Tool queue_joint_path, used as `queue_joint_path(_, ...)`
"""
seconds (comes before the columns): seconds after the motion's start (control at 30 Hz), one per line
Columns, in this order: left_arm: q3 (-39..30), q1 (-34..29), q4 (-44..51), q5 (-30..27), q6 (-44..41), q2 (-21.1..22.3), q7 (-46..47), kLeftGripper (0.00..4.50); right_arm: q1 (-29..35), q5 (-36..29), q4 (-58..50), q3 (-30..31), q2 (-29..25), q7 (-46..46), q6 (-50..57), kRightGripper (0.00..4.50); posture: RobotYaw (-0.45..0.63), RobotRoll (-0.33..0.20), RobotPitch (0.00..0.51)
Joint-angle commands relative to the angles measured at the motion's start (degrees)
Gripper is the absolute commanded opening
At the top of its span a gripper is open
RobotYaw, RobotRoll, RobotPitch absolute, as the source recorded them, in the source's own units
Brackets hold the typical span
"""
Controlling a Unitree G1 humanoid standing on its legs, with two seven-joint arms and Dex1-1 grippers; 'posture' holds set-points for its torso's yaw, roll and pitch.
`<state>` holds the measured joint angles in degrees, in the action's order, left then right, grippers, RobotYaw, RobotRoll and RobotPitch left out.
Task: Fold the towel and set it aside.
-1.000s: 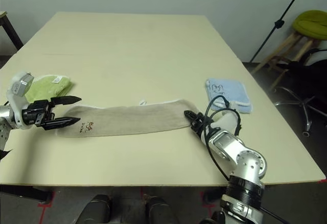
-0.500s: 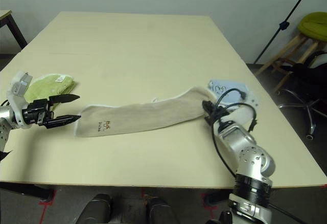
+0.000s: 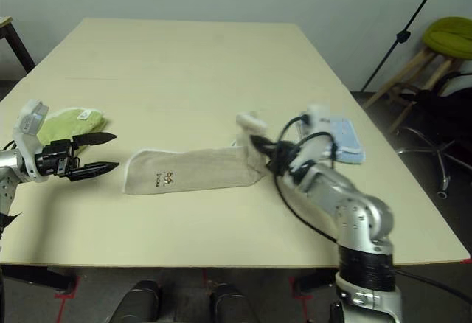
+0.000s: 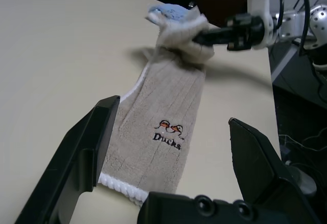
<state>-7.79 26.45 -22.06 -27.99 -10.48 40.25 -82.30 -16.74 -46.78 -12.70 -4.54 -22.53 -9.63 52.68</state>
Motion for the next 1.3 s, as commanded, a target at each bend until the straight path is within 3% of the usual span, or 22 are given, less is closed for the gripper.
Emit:
queue_joint_path(0.03,-0.03,-1.18,1.93,-0.12,-0.75,-0.22,0.90,4.50,0.52,4.26,1.85,3.70,1.31,0.05,0.63,0.02,0.12,0.000,0.073)
queue_joint_path(0.17,-0.15,-1.74,3.03,-0.32,-1.32,-0.30,1.66,4.50,-0.11,6.56,2.50,5.82,2.57,-1.16,1.54,0.02,0.12,0.000,0.073)
queue_joint_path(0.27,0.03,-1.92,3.85,-0.40,-1.91,-0.43,2.37,4.50,-0.65,7.32,1.69,6.79,1.63,-3.10,3.10,0.68,0.13,0.000,0.070)
queue_joint_path(0.6,1.98,0.81,5.60,1.96,-8.21,-0.75,9.74,4.50,-3.97,4.70,-7.61,9.58,-8.46,-16.66,9.95,4.43,0.12,0.000,0.071)
queue_joint_path(0.67,1.84,1.45,6.28,2.90,-7.99,-1.37,12.79,4.50,-5.08,1.35,-8.21,6.37,-9.02,-17.92,12.81,4.47,0.12,0.000,0.071)
queue_joint_path(0.77,2.63,4.04,7.95,2.70,-10.04,-2.72,15.58,4.50,-8.12,-3.05,-8.14,-0.12,-16.67,-25.24,14.20,4.47,0.12,0.000,0.069)
queue_joint_path(0.83,3.54,5.37,8.87,2.95,-11.50,-3.60,16.96,4.50,-9.99,-3.20,-5.37,-3.74,-18.60,-26.69,11.94,4.47,0.12,0.000,0.068)
queue_joint_path(0.93,5.84,7.47,10.12,4.77,-11.92,-6.62,20.51,4.50,-12.58,2.45,3.47,-9.13,-17.44,-26.57,-0.88,4.47,0.12,0.000,0.064)
queue_joint_path(1.07,9.41,10.47,9.33,7.48,-11.72,-12.47,25.11,4.50,-12.31,12.41,14.08,-8.91,-16.79,-24.41,-13.94,4.47,0.12,0.000,0.061)
queue_joint_path(1.23,13.12,12.88,6.98,9.01,-11.19,-19.46,27.21,4.50,-8.09,15.19,16.47,-8.83,-11.90,-23.70,-19.45,4.47,0.12,0.000,0.062)
queue_joint_path(1.3,15.13,13.15,6.53,9.96,-10.71,-21.73,27.29,4.11,-6.49,14.75,16.36,-9.21,-9.91,-23.48,-19.41,4.50,0.11,0.000,0.062)
